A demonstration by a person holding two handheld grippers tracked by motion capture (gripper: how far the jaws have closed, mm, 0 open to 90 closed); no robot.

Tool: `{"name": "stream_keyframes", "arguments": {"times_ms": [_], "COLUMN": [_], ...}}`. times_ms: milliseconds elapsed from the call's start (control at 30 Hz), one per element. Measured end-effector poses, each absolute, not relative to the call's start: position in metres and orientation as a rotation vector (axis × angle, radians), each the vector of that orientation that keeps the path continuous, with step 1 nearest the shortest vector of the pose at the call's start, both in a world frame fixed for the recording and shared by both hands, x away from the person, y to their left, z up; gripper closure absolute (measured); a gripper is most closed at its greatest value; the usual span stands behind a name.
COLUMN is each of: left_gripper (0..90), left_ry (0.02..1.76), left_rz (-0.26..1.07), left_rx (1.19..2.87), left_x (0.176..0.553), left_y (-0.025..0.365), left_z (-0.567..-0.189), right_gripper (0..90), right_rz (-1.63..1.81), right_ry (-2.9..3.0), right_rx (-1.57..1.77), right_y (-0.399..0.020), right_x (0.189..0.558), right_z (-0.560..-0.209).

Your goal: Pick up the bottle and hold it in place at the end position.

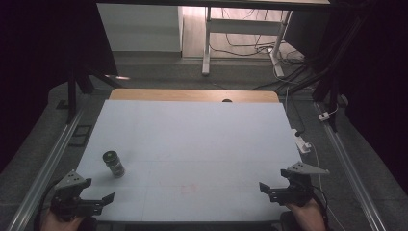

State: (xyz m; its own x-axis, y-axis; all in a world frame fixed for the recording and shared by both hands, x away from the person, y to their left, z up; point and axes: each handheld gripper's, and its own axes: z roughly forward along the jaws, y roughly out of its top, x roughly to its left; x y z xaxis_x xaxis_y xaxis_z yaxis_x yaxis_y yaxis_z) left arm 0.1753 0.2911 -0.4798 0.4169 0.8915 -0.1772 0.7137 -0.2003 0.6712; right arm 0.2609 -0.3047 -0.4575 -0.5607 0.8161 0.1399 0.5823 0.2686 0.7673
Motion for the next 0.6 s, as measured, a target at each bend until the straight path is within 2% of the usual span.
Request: {"name": "stream_keyframes", "arguments": {"times_ms": [600], "left_gripper": [0.0], "left_ry": [1.397], "left_rz": [0.372], "left_rx": [2.036], "left_x": [0.1763], "left_y": [0.2846], "left_z": [-0.4805], "right_gripper": [0.0], "right_rz": [1.149], "right_ry": [2.312], "right_rx": [1.265], "right_y": [-0.3012], "right_x": [0.2626], "right_z": [-0.4585]}}
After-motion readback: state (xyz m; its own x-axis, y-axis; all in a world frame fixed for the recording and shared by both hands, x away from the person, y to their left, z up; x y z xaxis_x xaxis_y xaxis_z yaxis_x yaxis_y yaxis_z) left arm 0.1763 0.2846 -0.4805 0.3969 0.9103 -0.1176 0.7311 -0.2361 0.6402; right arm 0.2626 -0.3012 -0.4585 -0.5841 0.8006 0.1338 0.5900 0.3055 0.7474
